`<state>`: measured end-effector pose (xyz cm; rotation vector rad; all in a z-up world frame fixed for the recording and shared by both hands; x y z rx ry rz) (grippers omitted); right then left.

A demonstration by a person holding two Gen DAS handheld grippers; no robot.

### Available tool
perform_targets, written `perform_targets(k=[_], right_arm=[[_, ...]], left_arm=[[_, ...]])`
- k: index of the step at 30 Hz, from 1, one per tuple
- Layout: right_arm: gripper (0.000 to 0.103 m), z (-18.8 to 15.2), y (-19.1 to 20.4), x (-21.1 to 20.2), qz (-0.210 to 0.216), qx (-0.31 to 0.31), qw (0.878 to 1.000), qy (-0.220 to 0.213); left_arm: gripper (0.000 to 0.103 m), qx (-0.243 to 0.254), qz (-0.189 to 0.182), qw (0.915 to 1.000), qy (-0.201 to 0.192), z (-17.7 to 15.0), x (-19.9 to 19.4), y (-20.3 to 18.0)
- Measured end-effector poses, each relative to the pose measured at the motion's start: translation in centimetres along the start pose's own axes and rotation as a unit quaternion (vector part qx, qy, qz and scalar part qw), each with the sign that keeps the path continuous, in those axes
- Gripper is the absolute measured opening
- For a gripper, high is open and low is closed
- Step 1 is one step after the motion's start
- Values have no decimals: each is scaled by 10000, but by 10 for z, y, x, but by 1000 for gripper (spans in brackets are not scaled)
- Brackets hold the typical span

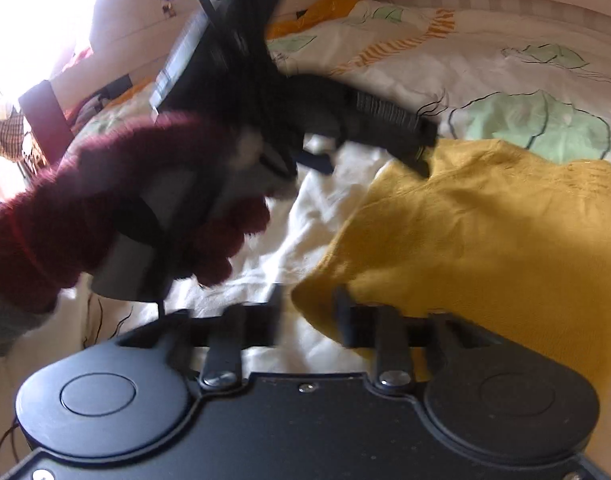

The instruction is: Fold small clothes

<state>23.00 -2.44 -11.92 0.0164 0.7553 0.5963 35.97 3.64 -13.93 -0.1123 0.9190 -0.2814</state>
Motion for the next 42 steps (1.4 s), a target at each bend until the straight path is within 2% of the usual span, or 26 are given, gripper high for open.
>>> perform_targets(k=[1,3,5,7,11,14,20,24,27,31,35,42], right_arm=[[61,1,-5,-6,-1,59,10000,-50],[62,4,-18,-18,-46,214,9996,-155],[68,9,-37,-33,-204,386,9985,-317],[83,15,-61,-45,-426,569,9962,-497],[85,25,-116,-51,-1042,994,9879,-570],[85,31,-154,-38,-1230,1359,9820,-452],[86,29,-208,2,-909,2360,9675,-72],[87,26,-222,9,-547,3060,9496,-412],[87,25,-230,9,-330,3357,9398,-549],[86,23,-229,7,-203,3217,9450,-556],[86,26,-232,6,-110,3199,9458,-556],[86,27,-233,5,103,3179,9471,-429]], left_arm=[[94,-45,83,9999,42,-2,4,5],[94,-179,24,9998,-27,-1,6,11],[94,-256,82,9996,-61,1,4,15],[94,-235,147,9996,-77,1,5,15],[94,-165,241,9995,-109,1,5,14],[95,-175,238,9995,-115,1,6,15],[95,-191,199,9996,-106,2,8,15],[94,-285,118,9995,-110,3,4,15],[93,-621,-300,9975,-157,6,-6,14],[93,-1103,-886,9899,-31,-5,-22,13],[93,-1494,-1200,9813,203,-27,-36,9],[93,-1265,-1397,9804,565,-60,-47,-14]])
Point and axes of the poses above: each gripper's, at about its wrist camera, not at the fingertips, and x roughly the way its jaws point, y to its left, z to its top, the point moved 9 cm from there along x, roughly the way its jaws point, and after that the axes turned 2 degrees about -z, right-handed, at the moved point
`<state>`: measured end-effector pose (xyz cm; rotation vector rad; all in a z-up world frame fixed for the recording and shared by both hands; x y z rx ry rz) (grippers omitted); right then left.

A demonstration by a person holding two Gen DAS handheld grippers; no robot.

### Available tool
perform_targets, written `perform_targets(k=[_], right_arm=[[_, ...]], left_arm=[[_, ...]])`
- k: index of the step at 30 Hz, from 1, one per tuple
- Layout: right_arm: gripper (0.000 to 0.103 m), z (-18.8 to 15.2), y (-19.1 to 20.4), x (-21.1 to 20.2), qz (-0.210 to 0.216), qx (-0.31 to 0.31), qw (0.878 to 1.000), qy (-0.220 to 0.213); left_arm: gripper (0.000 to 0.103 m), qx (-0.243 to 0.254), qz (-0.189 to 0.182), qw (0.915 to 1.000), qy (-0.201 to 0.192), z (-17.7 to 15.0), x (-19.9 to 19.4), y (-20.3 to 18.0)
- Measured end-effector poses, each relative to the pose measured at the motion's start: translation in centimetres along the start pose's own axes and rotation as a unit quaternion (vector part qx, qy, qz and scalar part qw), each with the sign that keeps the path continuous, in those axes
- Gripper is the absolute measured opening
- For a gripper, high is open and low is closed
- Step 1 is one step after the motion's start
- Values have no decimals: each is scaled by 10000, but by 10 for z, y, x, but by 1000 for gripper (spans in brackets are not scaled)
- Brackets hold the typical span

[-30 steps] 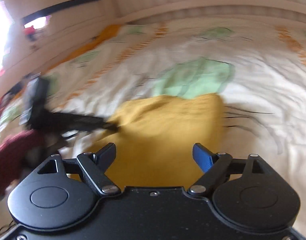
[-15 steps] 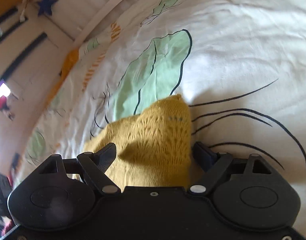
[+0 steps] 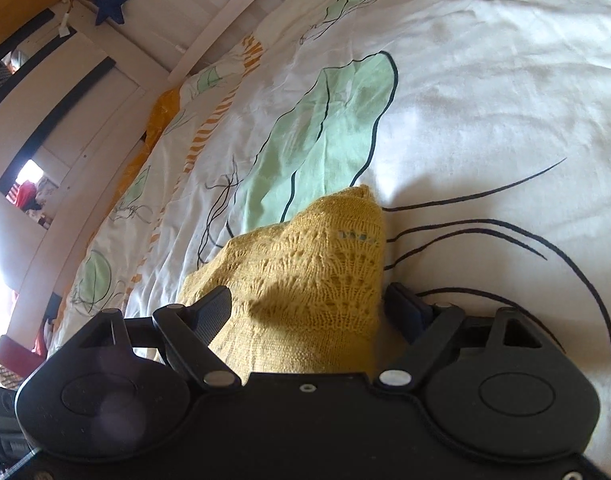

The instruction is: Fold small clothes

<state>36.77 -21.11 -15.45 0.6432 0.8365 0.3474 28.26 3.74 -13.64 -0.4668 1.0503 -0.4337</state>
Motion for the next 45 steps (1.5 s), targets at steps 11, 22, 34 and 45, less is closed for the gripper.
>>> perform_targets(k=[11,22,34,45], right_arm=[[87,-10,2,-9,613,-118,9972,404],[103,-8,19,2,919,-298,9938,553],[39,-15,9,-18,846,52,9952,486],[38,-81,19,-112,455,161,9967,648]], left_arm=[[96,207,-81,9997,-39,7,28,-6],[95,411,-592,9973,126,-5,39,-39],[14,-512,-947,9937,301,-9,25,-16],[13,-328,-1491,9841,902,-96,-5,-67]])
Point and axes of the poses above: each gripper's, at about its wrist camera, not at the fingertips, and x roughly the way its jaws point, y to its left, z to its top, the point moved 9 cm from there along x, roughly the way its jaws point, and after that the axes turned 2 degrees about -z, right-handed, at the moved point
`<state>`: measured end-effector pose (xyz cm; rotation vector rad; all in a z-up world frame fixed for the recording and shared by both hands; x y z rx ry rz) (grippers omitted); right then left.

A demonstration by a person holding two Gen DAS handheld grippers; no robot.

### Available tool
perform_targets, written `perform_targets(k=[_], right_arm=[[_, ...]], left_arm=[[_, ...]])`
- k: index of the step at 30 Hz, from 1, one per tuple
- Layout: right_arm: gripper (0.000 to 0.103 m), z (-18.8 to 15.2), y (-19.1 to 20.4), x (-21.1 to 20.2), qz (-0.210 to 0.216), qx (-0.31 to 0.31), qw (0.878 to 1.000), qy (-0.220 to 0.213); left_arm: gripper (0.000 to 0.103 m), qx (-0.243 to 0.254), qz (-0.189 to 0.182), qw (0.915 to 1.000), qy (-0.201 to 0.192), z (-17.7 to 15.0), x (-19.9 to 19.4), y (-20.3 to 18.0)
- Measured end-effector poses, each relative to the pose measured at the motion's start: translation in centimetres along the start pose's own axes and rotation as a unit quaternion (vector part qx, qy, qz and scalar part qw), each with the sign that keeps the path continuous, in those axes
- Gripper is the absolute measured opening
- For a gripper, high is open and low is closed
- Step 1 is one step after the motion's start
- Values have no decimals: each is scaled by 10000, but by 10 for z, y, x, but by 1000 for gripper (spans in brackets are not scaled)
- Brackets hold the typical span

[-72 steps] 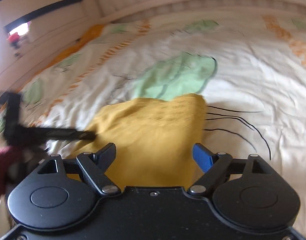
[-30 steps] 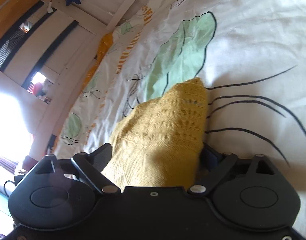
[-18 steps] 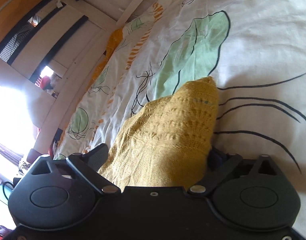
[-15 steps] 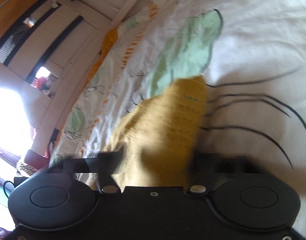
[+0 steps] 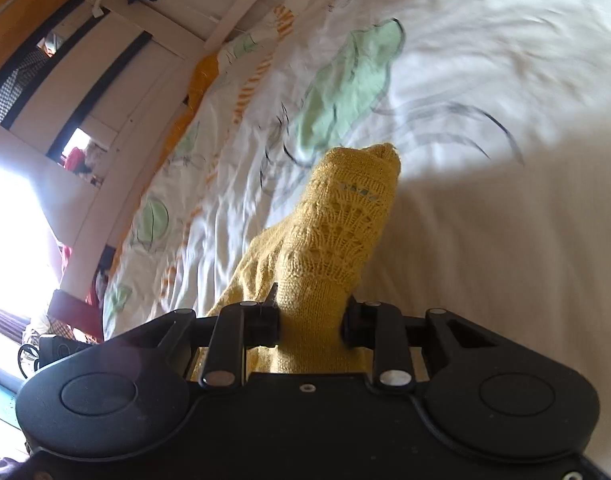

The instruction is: Fold small clothes

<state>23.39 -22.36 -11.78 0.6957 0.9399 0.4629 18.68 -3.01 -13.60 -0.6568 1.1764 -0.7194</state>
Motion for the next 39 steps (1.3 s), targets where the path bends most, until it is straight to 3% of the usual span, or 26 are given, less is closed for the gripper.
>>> perform_targets(k=[5,7,10,12,17,23,26,28,31,36,39], right_arm=[[39,-51,-5,-39,-67,248,9995,190],[40,-63,-6,-48,-85,245,9995,207],[46,-69,-12,-54,-501,-86,9987,52],[53,-65,-21,-55,-916,-227,9953,-234],[65,-55,-41,-57,-1744,-510,9793,-889],[73,-63,-33,-73,-2079,-756,9651,-1403],[88,-67,-24,-87,-2108,-850,9598,-1649],[103,-70,-18,-94,-2084,-926,9579,-1745],[103,-71,-11,-95,-2242,-1150,9499,-1848],[103,-63,-10,-86,-2597,-1383,9383,-1820],[103,-56,-16,-78,-2667,-1298,9378,-1807]], left_arm=[[13,-21,-218,9994,258,-64,-2,-17],[13,8,-149,9996,247,-81,-3,-18],[16,67,296,9995,-34,-89,-6,-3],[21,199,781,9965,-235,-87,-8,10],[24,558,1117,9906,-552,-87,-14,10],[29,1262,1780,9699,-1085,-92,-38,-4],[31,1629,1959,9558,-1467,-89,-53,-19],[42,1870,1997,9464,-1715,-80,-58,-31],[56,2218,2106,9308,-2001,-64,-55,-48],[58,2413,2241,9223,-2020,-40,-33,-60],[62,2699,2591,9053,-2013,-24,-15,-63]])
Point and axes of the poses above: each gripper's, at about its wrist camera, not at the fingertips, and x roughly the way its jaws point, y to its left, z to its top, the point moved 9 cm from there along x, roughly the way its jaws point, and after that the axes turned 2 degrees about -z, right-handed, at the moved point
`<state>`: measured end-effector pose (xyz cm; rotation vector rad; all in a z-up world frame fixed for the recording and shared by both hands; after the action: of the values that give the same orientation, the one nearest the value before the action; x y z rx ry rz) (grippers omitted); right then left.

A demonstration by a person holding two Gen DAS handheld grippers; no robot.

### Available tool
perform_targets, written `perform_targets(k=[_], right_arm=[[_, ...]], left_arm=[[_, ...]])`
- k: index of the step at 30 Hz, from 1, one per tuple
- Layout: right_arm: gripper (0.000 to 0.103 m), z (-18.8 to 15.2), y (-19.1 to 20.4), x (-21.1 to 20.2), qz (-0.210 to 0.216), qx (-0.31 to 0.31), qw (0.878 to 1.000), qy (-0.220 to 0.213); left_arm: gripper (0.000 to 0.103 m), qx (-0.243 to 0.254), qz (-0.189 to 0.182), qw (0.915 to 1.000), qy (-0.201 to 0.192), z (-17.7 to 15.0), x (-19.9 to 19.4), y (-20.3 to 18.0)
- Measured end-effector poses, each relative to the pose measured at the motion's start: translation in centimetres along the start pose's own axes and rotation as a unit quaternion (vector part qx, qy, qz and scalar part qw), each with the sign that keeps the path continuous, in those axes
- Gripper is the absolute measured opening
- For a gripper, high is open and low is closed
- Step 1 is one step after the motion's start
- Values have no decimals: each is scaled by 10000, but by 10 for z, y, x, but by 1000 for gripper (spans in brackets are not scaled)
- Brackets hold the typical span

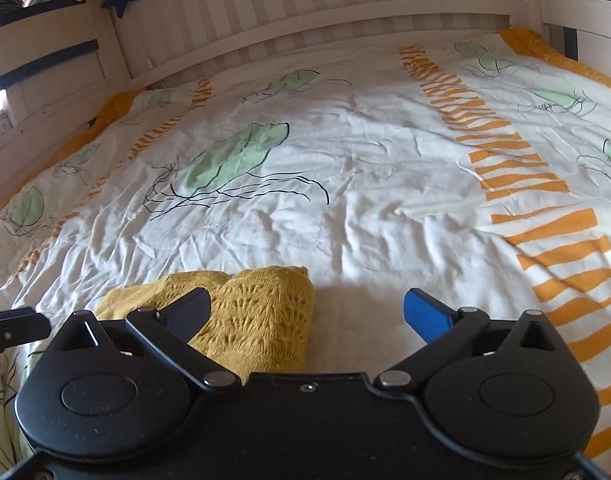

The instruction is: Fold small clothes

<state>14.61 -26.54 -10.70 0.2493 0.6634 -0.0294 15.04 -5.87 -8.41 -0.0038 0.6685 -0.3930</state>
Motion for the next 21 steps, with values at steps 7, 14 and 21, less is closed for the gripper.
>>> perform_targets(k=[7,14,21], right_arm=[[103,-14,4,32,-297,-335,9979,462],[103,-24,0,41,-367,-305,9974,546],[103,-4,4,4,-631,-425,9971,84]], left_arm=[[63,506,700,9944,602,-15,58,11],[82,38,919,9932,712,-27,70,44],[88,73,845,9946,598,-15,40,33]])
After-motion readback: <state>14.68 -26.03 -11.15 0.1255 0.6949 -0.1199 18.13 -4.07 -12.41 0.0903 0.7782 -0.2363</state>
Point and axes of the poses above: each gripper's, at about its wrist camera, not at the fingertips, and x roughly the way its jaws point, y to its left, z to its top, the point moved 9 cm from there along x, roughly the way its jaws point, and after that the axes turned 2 degrees about -z, right-handed, at the moved point
